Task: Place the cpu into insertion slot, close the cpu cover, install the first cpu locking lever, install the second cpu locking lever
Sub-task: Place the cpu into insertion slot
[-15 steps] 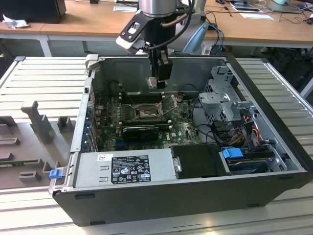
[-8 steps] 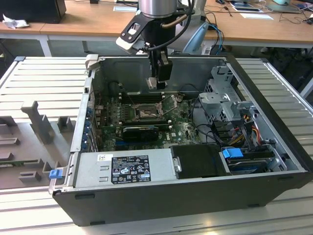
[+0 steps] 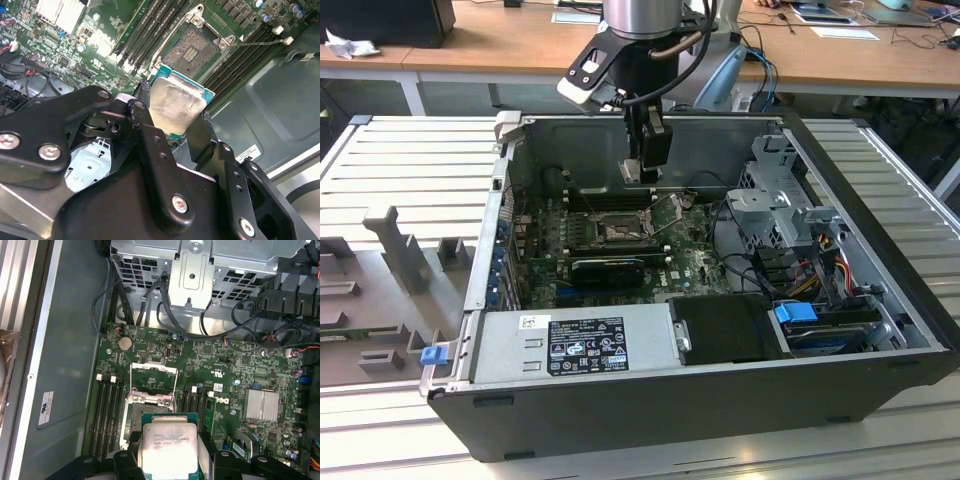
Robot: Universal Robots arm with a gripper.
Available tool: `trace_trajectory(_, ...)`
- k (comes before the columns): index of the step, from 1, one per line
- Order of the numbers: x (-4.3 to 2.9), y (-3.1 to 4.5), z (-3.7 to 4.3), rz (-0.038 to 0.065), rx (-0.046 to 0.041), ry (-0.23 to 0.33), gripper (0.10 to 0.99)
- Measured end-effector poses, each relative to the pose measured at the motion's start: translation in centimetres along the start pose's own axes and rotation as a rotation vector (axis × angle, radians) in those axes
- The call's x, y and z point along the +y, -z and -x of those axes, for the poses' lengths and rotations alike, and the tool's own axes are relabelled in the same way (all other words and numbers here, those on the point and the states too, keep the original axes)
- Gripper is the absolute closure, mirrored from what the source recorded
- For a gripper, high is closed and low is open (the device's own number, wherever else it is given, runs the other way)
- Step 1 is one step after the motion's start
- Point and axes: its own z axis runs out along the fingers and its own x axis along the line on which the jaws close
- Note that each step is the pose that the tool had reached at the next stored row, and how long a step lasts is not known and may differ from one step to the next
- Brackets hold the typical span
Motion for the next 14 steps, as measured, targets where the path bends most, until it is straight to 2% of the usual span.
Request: trace_trajectory(14,-0.02,-0.26,0.01,0.0,-0.0001,-0.001,0.557)
